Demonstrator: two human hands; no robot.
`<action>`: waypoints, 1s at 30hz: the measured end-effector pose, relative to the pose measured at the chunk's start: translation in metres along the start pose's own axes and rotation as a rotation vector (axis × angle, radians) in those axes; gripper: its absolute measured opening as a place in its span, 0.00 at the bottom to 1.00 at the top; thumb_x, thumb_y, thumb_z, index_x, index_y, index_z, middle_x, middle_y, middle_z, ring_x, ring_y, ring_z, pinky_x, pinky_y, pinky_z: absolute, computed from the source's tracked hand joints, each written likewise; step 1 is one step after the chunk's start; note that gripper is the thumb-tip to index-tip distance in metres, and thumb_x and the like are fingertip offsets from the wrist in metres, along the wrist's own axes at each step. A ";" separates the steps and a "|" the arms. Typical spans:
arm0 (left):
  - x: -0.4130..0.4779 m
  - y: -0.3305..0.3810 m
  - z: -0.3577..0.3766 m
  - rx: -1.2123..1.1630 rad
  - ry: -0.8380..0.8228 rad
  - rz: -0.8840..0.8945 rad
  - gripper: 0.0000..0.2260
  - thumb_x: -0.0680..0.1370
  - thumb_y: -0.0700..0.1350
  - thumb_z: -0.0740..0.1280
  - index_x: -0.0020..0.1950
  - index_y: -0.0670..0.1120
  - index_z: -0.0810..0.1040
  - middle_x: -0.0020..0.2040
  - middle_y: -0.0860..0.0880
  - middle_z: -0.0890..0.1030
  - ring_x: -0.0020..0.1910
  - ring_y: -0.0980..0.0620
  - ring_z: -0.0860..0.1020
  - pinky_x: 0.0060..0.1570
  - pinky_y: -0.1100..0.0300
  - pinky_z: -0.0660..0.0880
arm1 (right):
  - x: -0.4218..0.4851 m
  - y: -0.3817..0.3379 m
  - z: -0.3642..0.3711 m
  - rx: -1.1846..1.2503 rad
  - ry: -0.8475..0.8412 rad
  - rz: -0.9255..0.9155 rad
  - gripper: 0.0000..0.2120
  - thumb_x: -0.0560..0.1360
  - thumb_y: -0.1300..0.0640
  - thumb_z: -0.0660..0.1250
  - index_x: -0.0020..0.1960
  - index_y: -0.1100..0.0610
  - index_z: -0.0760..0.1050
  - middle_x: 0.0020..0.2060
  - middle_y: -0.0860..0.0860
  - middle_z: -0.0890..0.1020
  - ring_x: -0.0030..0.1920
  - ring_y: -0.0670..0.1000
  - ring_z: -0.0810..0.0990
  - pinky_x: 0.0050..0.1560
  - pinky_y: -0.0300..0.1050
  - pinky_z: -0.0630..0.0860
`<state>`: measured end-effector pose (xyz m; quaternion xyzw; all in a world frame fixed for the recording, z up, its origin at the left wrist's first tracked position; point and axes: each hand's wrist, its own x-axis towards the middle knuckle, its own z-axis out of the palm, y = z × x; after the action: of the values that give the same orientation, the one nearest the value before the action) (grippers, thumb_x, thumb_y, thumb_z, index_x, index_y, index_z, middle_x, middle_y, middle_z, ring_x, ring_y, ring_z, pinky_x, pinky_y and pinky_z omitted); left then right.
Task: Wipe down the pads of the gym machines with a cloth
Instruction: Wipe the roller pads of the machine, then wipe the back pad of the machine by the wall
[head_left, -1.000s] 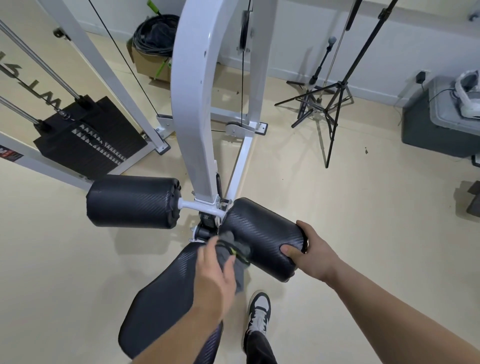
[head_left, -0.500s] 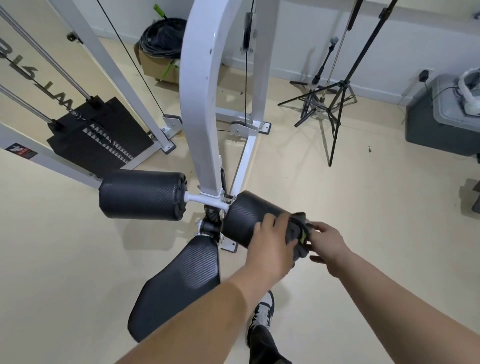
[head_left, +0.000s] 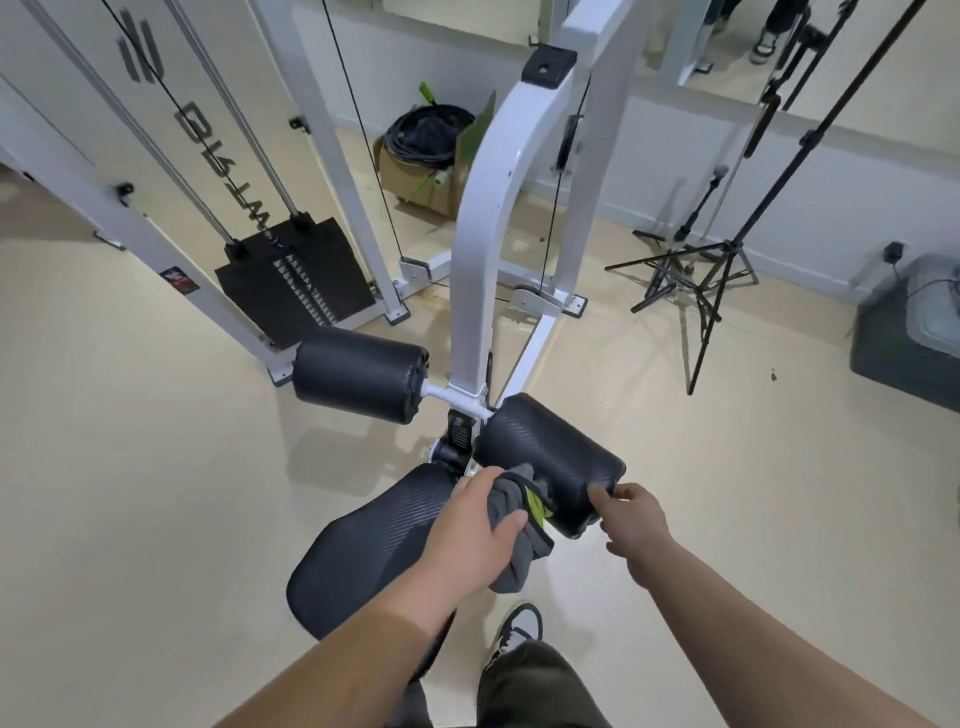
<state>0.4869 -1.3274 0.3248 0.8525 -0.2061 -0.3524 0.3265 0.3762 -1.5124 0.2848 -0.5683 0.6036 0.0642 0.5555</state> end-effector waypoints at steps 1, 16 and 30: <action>-0.005 0.001 -0.004 -0.015 0.003 -0.002 0.27 0.81 0.52 0.69 0.78 0.54 0.65 0.73 0.54 0.69 0.71 0.53 0.70 0.65 0.64 0.65 | -0.002 0.000 0.001 -0.018 -0.005 0.005 0.14 0.78 0.49 0.67 0.54 0.59 0.76 0.46 0.56 0.81 0.44 0.57 0.78 0.55 0.59 0.80; -0.052 -0.043 -0.084 -0.253 0.132 -0.040 0.24 0.77 0.52 0.74 0.71 0.54 0.73 0.65 0.55 0.79 0.63 0.53 0.77 0.68 0.51 0.74 | -0.084 -0.008 0.068 -0.056 -0.067 -0.065 0.18 0.79 0.52 0.61 0.54 0.68 0.74 0.44 0.55 0.74 0.42 0.55 0.72 0.41 0.47 0.69; -0.232 -0.260 -0.326 -0.808 0.467 -0.272 0.16 0.74 0.47 0.74 0.59 0.60 0.77 0.55 0.57 0.82 0.51 0.57 0.83 0.46 0.55 0.83 | -0.337 -0.088 0.417 -0.259 -0.720 -0.374 0.25 0.69 0.45 0.79 0.57 0.60 0.79 0.49 0.58 0.87 0.49 0.57 0.88 0.53 0.58 0.84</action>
<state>0.6037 -0.8759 0.4258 0.7331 0.1390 -0.2430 0.6198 0.6036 -1.0401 0.4284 -0.6745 0.2447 0.2322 0.6567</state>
